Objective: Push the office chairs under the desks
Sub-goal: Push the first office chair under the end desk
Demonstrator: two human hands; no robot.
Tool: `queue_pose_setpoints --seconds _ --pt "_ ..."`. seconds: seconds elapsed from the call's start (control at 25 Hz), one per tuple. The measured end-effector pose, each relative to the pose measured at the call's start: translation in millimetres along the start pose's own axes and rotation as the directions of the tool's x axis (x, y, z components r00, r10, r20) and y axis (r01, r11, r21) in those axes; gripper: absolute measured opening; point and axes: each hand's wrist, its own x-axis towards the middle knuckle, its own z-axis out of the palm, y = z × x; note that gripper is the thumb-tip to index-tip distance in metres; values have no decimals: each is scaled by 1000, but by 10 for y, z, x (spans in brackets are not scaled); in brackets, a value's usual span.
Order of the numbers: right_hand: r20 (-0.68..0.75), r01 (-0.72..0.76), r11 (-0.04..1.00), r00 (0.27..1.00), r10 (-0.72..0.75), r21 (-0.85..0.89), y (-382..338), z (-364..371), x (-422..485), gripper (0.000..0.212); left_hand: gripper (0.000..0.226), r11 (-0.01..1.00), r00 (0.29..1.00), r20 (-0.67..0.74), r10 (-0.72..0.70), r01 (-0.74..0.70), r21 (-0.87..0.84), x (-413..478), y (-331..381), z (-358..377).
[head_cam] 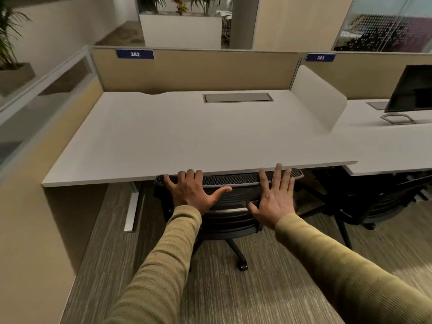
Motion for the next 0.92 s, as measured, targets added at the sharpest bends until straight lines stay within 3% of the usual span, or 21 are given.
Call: queue_pose_setpoints --seconds 0.4,0.76,0.92 --pt "93 53 998 994 -57 37 -70 -83 525 132 106 1000 1000 -7 18 -18 18 591 -74 165" --pt "202 139 989 968 -148 54 324 -263 786 128 108 998 999 38 -31 29 57 704 255 177" --pt "143 250 961 953 -265 117 503 -276 749 118 105 997 996 59 -69 66 50 685 330 138"
